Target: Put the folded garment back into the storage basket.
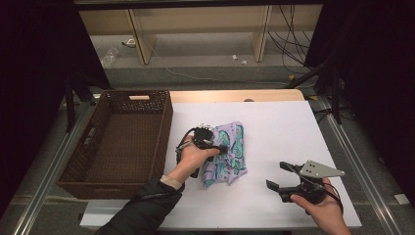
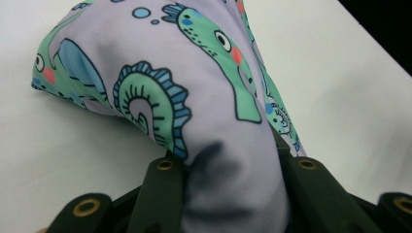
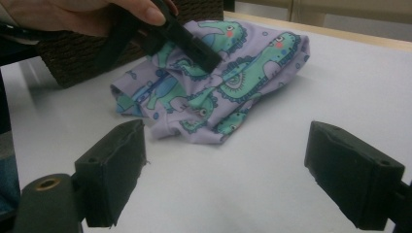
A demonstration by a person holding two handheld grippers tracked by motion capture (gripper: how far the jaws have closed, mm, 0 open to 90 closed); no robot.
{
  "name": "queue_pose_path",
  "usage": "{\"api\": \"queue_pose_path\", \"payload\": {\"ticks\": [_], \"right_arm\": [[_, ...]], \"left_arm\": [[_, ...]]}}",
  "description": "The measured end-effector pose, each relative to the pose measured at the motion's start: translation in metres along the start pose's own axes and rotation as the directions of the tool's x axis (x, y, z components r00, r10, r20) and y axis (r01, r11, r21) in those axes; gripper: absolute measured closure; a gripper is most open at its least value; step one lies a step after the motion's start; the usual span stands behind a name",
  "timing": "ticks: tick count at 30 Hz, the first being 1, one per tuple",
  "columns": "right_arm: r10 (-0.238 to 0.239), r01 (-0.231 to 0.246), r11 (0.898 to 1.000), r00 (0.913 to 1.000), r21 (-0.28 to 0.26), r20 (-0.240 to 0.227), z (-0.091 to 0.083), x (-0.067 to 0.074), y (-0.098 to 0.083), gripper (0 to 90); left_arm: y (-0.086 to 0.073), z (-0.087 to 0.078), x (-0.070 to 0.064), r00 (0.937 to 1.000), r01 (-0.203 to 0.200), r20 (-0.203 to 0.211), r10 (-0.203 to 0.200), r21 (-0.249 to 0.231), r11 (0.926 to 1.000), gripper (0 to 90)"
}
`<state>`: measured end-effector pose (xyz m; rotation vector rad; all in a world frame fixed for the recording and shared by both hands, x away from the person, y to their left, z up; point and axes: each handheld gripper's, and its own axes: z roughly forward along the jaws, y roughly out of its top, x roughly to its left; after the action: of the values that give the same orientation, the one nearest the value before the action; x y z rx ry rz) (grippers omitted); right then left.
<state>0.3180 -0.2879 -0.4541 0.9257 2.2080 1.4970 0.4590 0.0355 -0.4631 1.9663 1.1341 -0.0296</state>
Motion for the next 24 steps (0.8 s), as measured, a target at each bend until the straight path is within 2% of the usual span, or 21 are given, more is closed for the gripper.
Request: {"api": "queue_pose_path", "payload": {"ticks": [5, 8, 13, 24], "right_arm": [[-0.001, 0.001, 1.0, 1.0, 0.005, 0.008, -0.001, -0.002, 0.0, 16.0], [0.002, -0.002, 1.0, 1.0, -0.003, 0.01, -0.001, -0.002, 0.0, 16.1], [-0.003, 0.003, 1.0, 0.9999, 0.004, 0.013, -0.001, -0.002, 0.0, 16.2], [-0.01, 0.009, 1.0, 0.9998, 0.007, 0.017, -0.003, -0.002, 0.001, 16.4]], "left_arm": [[-0.004, -0.009, 0.0, 0.9999, 0.005, 0.016, -0.005, -0.012, 0.9999, 68.9], [-0.006, -0.014, -0.002, 0.9996, -0.005, 0.026, 0.006, -0.019, 0.9998, 69.0], [-0.001, -0.021, -0.006, 0.9994, -0.026, 0.02, 0.026, -0.029, 0.9993, 69.0], [0.005, -0.037, -0.014, 0.9989, -0.042, 0.019, 0.043, -0.05, 0.9979, 68.9]]}}
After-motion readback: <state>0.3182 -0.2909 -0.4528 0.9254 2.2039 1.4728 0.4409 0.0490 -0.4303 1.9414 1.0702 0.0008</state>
